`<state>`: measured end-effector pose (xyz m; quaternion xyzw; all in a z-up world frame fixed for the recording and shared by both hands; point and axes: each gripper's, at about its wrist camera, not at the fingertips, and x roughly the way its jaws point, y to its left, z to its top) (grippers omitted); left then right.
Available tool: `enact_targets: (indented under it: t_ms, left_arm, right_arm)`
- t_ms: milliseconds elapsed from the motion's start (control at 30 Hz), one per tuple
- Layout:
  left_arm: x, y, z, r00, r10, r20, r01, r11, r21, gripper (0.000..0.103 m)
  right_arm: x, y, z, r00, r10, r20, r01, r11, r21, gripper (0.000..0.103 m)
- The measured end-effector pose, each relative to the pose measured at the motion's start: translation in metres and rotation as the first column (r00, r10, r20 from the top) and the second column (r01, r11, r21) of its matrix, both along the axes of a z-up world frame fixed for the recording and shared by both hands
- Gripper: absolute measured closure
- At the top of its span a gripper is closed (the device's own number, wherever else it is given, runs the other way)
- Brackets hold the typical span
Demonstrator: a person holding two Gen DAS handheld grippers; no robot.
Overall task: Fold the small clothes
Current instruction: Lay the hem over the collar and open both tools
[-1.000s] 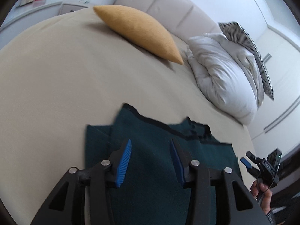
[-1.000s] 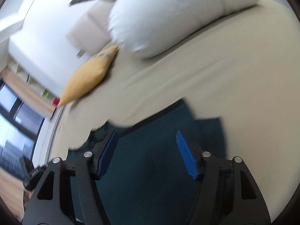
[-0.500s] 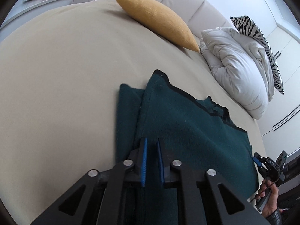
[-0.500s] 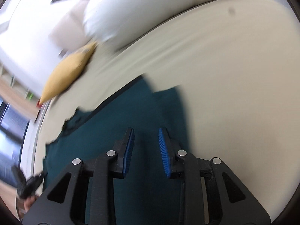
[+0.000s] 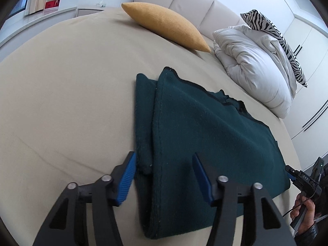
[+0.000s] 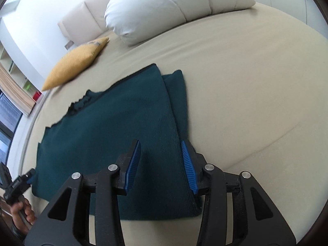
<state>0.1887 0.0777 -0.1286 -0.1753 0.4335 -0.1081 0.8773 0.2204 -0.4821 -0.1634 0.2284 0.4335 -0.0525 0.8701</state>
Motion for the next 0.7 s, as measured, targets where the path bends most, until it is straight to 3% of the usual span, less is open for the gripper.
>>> enact_targets:
  t_ms: [33,267,333,433,567,633,700]
  left_arm:
    - [-0.001,0.001,-0.001,1.0,0.006,-0.003,-0.006,1.0,0.005,0.059]
    - [-0.01,0.002,0.0,1.0,0.012,0.014,-0.012,0.998,0.059,0.076]
    - [-0.011,0.002,0.0,1.0,0.01,0.009,-0.01,0.998,0.058,0.083]
    - [-0.013,0.001,0.001,1.0,0.006,0.01,-0.006,0.998,0.069,0.086]
    - [-0.019,0.006,0.004,1.0,0.024,0.012,-0.025,0.999,0.034,0.087]
    - [-0.023,0.007,0.003,0.999,0.032,0.015,-0.032,0.999,0.034,0.097]
    - [-0.028,0.008,-0.003,0.999,0.039,0.002,-0.039,0.999,0.028,0.096]
  right_arm:
    - [-0.005,-0.001,0.0,1.0,0.007,-0.005,-0.007,1.0,-0.009,0.064]
    - [-0.019,0.008,-0.004,0.999,0.036,-0.031,-0.039,0.996,-0.085,0.07]
    - [-0.021,0.011,-0.003,0.998,0.042,-0.039,-0.046,0.992,-0.114,0.08]
    - [-0.02,0.013,-0.001,0.997,0.046,-0.065,-0.056,0.986,-0.156,0.097]
    - [-0.023,0.014,0.007,0.997,0.05,-0.061,-0.061,0.979,-0.194,0.098]
    - [-0.026,0.014,0.009,0.997,0.05,-0.058,-0.06,0.979,-0.193,0.098]
    - [-0.03,0.012,0.007,0.997,0.046,-0.064,-0.058,0.98,-0.188,0.098]
